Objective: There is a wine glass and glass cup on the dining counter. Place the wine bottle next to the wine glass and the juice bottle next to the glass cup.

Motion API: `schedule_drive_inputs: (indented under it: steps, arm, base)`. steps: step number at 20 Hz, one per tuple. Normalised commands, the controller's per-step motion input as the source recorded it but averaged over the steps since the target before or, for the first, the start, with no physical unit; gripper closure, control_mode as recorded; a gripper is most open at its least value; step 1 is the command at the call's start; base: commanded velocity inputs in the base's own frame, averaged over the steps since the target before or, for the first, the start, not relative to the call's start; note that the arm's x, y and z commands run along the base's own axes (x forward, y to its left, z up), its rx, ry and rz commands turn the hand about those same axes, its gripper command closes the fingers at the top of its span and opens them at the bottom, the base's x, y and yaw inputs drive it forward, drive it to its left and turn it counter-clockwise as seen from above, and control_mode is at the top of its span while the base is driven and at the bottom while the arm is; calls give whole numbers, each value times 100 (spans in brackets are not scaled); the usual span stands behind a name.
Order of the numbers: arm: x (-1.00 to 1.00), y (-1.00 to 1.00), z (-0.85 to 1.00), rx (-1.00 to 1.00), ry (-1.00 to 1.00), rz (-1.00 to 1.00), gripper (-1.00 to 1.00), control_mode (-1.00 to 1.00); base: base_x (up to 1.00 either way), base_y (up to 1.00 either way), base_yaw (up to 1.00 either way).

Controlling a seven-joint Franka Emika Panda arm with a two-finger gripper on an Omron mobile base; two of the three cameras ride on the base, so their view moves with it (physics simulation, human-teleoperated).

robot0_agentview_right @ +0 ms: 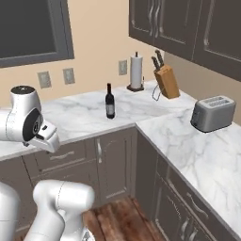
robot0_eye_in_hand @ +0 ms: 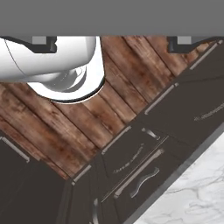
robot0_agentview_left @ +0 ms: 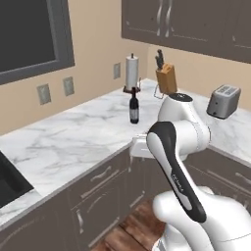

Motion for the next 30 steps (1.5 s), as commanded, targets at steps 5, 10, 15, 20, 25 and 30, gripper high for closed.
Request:
schedule_drive_inputs:
  steps: [5,10,15,20,25,30]
  arm:
    - [0,0,0,0,0,0,-100,100]
    - [0,0,0,0,0,0,-100,100]
    - [0,0,0,0,0,0,-100,100]
    - [0,0,0,0,0,0,-100,100]
    - [0,0,0,0,0,0,-100,100]
    - [0,0,0,0,0,0,-100,100]
  base:
    - [77,-18,6]
    - [75,-12,12]
    - [74,-15,13]
    - [41,-28,22]
    - [47,-20,14]
    - [53,-9,11]
